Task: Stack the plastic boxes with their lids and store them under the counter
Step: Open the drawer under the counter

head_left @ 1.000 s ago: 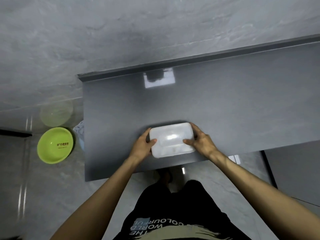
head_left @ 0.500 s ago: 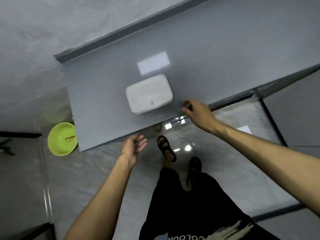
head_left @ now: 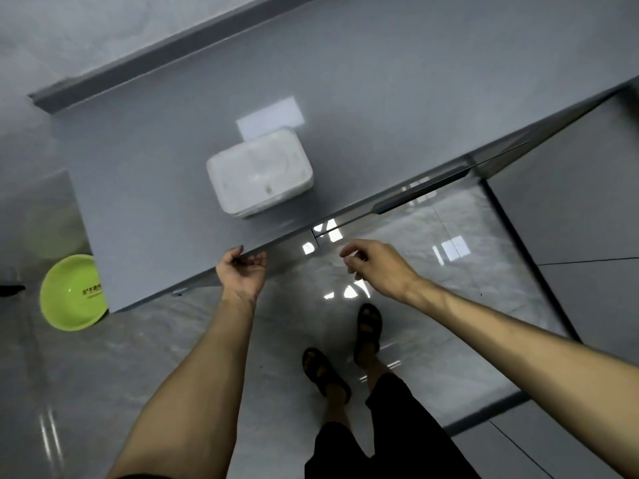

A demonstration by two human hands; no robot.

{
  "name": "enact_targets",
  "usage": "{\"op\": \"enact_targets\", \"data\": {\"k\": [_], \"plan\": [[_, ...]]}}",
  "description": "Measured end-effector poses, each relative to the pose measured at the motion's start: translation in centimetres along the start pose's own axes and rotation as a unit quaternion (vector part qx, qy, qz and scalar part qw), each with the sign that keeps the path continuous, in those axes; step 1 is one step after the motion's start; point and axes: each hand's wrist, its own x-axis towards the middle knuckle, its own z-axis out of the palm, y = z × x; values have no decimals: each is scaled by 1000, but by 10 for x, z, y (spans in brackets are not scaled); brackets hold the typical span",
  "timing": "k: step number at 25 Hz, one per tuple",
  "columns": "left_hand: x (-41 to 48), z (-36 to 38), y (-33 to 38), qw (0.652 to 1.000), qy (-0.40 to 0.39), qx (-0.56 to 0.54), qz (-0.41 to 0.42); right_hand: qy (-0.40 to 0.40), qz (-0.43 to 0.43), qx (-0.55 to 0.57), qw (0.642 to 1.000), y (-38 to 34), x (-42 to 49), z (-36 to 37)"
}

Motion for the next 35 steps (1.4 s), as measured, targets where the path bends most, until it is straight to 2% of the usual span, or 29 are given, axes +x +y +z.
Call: {"op": "enact_targets", "data": {"k": [7, 11, 13, 16, 18, 20, 23, 28, 31, 33, 35], "plan": [[-37, -68, -6, 985, 20, 153, -72, 8, 21, -11, 1000, -2, -27, 26], [-70, -139, -4, 930, 82, 356, -27, -30, -1, -59, 998, -22, -36, 60], [-78, -175, 5, 869, 143, 474, 28, -51, -11, -75, 996, -33, -38, 75], [-90, -232, 39, 714, 203, 666, 70, -78, -35, -102, 991, -47, -42, 102], [-89, -261, 70, 659, 206, 719, 76, -91, -41, -110, 989, -51, -43, 118], [-84, -279, 95, 629, 207, 745, 80, -107, -36, -111, 987, -51, -45, 132], [-78, -282, 107, 617, 202, 756, 79, -121, -31, -123, 985, -54, -47, 143], [-91, -264, 111, 647, 177, 740, 48, -125, -35, -163, 978, -65, -47, 126], [-105, -217, 121, 657, 147, 731, 115, -94, -33, -169, 980, -74, -45, 95], [-111, -167, 124, 667, 100, 713, 191, -37, -31, -166, 985, -80, -33, 70], [-110, -110, 121, 705, 38, 668, 237, 46, -35, -144, 988, -84, -10, 43]]}}
